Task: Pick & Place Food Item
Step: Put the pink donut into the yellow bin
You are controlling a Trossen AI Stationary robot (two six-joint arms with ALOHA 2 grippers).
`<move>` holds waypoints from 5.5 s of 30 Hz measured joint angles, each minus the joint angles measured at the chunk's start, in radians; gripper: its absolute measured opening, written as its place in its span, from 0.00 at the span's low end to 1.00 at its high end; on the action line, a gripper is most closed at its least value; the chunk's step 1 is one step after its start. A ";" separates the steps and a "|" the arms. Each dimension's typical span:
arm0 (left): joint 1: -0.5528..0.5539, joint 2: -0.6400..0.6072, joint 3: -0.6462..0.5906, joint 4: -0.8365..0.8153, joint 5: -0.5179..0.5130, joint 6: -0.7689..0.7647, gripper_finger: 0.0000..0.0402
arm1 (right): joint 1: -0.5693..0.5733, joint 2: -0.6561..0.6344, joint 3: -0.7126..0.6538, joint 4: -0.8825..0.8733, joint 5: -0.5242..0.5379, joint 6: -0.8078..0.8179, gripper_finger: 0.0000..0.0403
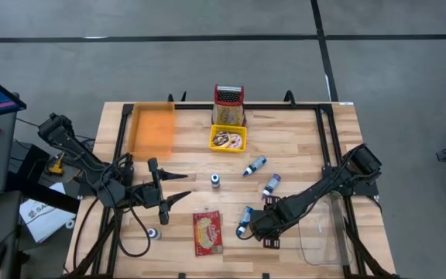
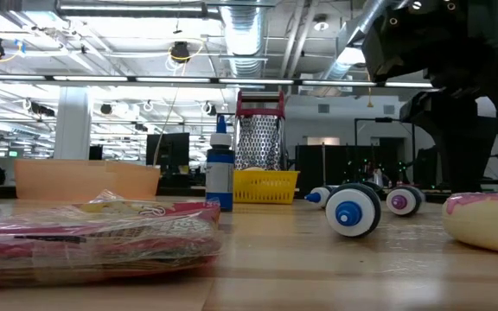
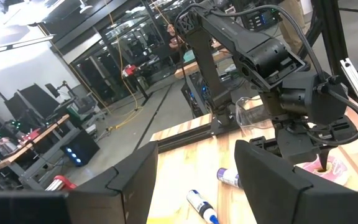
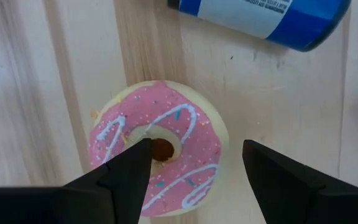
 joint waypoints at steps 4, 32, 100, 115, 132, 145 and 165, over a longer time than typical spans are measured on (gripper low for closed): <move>0.000 0.000 0.000 0.000 0.000 0.000 0.52 | 0.000 0.000 0.000 0.000 0.000 0.000 0.61; 0.000 0.000 0.001 0.000 0.000 -0.001 0.52 | 0.002 0.034 0.000 0.005 0.005 0.009 0.58; 0.000 0.000 0.000 -0.003 0.000 -0.002 0.52 | -0.016 0.000 0.000 -0.015 0.025 0.057 0.57; 0.000 0.000 0.000 -0.003 0.000 -0.005 0.52 | -0.015 0.000 -0.065 0.061 -0.001 0.086 0.56; 0.000 0.000 0.000 -0.003 0.000 -0.010 0.52 | -0.015 0.000 -0.065 0.061 0.000 0.086 0.28; 0.000 0.000 0.000 -0.003 0.000 -0.009 0.52 | -0.017 0.000 -0.033 0.055 0.000 0.072 0.28; -0.002 0.000 0.000 -0.018 -0.052 -0.009 0.52 | -0.310 -0.017 0.213 -0.143 0.229 -0.333 0.28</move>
